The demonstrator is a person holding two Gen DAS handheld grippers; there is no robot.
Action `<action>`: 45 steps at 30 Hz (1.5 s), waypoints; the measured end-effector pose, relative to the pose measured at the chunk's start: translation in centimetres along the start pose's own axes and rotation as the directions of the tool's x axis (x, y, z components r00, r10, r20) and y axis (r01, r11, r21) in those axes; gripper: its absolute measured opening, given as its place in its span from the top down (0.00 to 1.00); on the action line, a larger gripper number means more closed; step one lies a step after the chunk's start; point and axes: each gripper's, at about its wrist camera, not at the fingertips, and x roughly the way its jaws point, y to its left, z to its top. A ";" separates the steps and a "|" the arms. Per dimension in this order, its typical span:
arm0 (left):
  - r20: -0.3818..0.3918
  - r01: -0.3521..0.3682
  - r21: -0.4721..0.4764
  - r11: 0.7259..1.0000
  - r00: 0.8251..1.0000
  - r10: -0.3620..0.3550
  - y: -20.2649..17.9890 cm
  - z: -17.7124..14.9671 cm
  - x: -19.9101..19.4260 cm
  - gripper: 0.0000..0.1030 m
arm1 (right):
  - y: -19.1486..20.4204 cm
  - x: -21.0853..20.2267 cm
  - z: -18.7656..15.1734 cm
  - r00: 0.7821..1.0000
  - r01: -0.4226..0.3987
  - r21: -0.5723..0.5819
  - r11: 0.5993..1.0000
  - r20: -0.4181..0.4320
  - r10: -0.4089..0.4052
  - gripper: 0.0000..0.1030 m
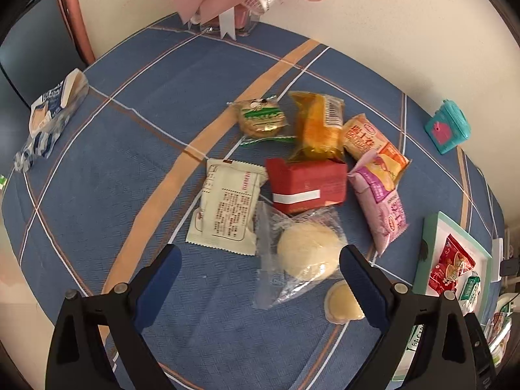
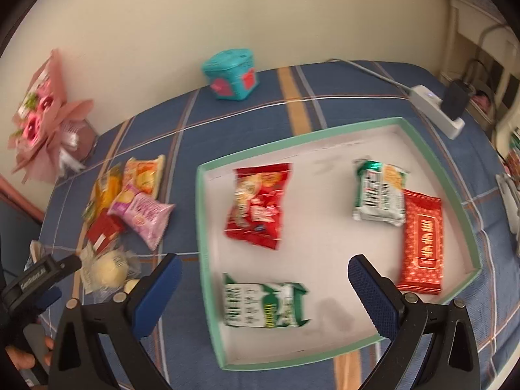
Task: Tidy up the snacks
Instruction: 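Move both tools back toward the bun in plastic wrap, then grasp the plastic-wrapped bun with the left tool while the right tool grasps the cup cake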
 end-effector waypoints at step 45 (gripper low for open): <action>-0.168 0.157 0.065 0.985 0.975 -0.145 -2.4 1.6 5.7 0.06 | 13.0 9.4 -6.4 0.984 -0.003 -0.341 0.940 -0.168 -0.058 0.30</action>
